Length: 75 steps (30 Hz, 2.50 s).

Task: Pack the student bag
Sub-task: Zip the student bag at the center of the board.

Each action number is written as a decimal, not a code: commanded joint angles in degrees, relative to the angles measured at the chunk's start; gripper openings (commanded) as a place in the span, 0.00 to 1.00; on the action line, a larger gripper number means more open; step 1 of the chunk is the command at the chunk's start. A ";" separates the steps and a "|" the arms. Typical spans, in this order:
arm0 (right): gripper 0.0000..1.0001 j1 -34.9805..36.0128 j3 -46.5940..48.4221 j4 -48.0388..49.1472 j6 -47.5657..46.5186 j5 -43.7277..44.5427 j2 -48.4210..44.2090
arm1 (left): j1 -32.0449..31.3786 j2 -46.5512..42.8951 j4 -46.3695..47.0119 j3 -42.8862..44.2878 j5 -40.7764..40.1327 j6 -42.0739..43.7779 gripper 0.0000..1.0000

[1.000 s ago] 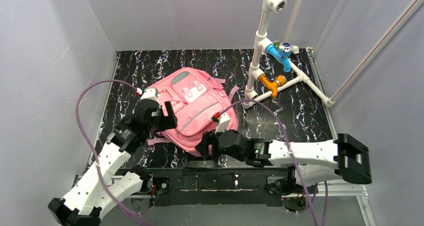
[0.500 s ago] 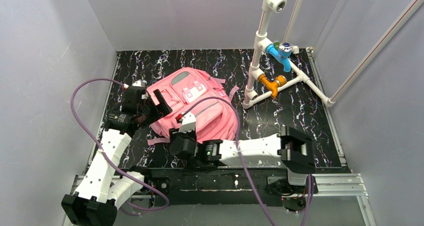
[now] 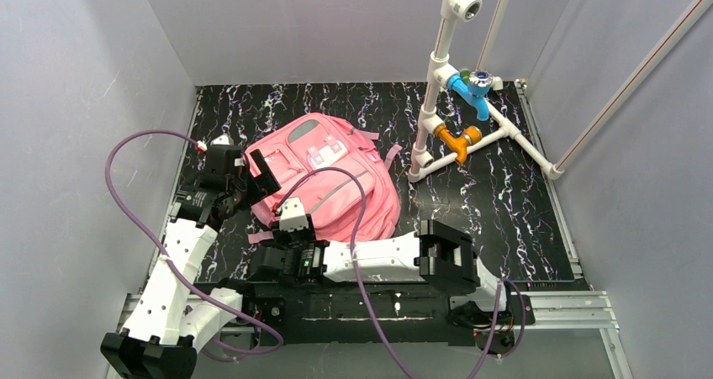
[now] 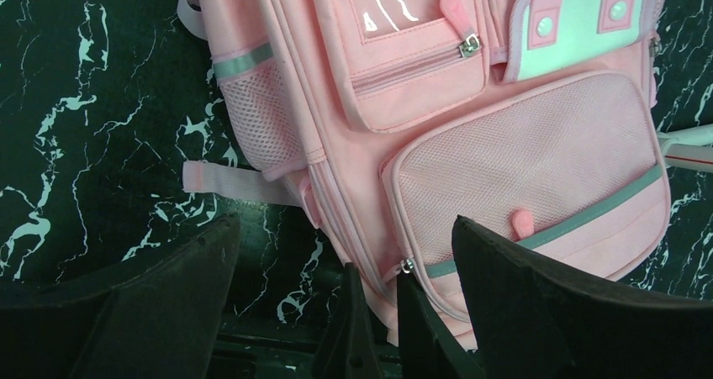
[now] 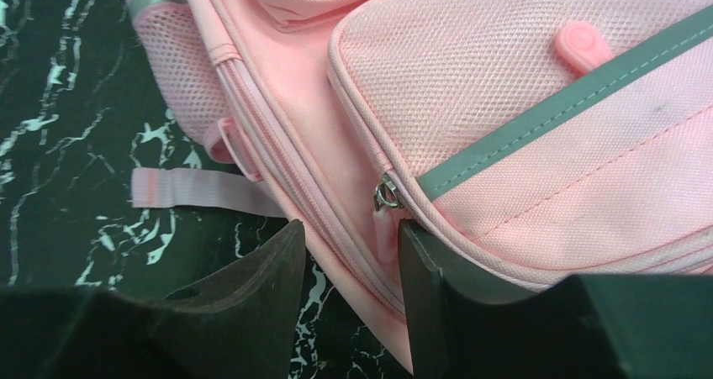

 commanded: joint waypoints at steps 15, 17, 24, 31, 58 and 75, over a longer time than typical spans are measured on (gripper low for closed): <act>0.10 -3.26 -0.20 -6.81 5.98 7.92 -0.26 | 0.27 -1.27 0.77 -4.20 5.31 -0.68 0.92; 0.02 -3.28 -5.54 1.66 0.51 4.25 -4.31 | 0.27 -1.15 2.52 -5.76 9.91 -0.92 0.91; 0.01 -4.02 -28.05 31.63 -14.90 -11.49 -18.37 | 0.27 0.35 8.33 -11.60 18.59 -7.67 0.81; 0.01 -4.03 -31.38 35.92 -19.44 -20.34 -22.87 | 0.32 1.78 17.75 -19.68 18.95 -13.93 0.63; 0.01 -11.42 -47.58 10.09 -27.90 -29.00 -48.25 | 11.22 -1.96 16.61 -20.24 -5.24 -7.47 0.00; 0.01 -14.28 -53.65 31.68 -40.31 -41.32 -45.67 | 12.40 -12.93 11.82 -26.11 39.85 -11.88 0.52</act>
